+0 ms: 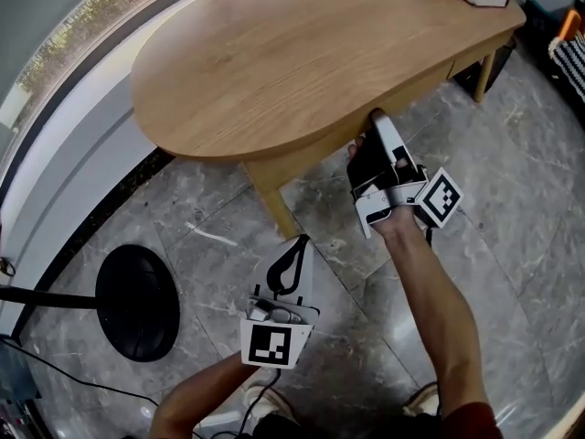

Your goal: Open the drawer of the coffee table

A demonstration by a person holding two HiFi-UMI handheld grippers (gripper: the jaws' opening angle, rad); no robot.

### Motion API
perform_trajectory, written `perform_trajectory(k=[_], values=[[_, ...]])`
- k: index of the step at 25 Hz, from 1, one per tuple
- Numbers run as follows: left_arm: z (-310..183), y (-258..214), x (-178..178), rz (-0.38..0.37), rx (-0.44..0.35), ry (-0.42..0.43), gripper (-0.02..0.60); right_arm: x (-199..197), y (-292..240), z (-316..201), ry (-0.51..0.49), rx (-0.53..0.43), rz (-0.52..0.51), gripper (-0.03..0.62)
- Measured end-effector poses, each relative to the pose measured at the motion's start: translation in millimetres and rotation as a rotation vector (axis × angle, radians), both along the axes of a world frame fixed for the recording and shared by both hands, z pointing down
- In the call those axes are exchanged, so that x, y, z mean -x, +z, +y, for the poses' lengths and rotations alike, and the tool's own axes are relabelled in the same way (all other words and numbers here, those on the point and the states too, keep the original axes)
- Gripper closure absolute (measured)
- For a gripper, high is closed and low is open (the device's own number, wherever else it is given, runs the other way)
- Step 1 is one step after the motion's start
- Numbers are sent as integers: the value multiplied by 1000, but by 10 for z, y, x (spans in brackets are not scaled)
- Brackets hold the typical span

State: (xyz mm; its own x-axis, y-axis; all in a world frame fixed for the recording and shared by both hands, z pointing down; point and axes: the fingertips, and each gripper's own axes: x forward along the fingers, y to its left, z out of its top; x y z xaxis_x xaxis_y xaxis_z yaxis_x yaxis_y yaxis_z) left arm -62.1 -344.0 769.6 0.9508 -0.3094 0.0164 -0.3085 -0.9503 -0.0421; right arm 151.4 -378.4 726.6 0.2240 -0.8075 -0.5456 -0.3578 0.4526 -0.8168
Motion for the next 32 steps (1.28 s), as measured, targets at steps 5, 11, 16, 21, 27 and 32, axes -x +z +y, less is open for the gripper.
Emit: perform_trajectory(k=[5,11,16,21,27,32], values=[[18,7,-22,-2,-3,1,574,-13,23,-7,-11,-39,-40,372],[31,-16,-20,1,-14,4,574,-2,43,-14,-22,-38,-52,380],[69,-63,-7,9,-15,7,574,-1,45,-1,-32,-26,-59,388],[196,-70,-13,-5,-21,34,574,4,50,87,-39,-35,-67,394],[346,-82,-21,-11,-20,64,574,67,45,345,-60,-35,-53,399],[599,-155,-31,4,-22,108,574,135,39,592,-73,-20,-40,398]])
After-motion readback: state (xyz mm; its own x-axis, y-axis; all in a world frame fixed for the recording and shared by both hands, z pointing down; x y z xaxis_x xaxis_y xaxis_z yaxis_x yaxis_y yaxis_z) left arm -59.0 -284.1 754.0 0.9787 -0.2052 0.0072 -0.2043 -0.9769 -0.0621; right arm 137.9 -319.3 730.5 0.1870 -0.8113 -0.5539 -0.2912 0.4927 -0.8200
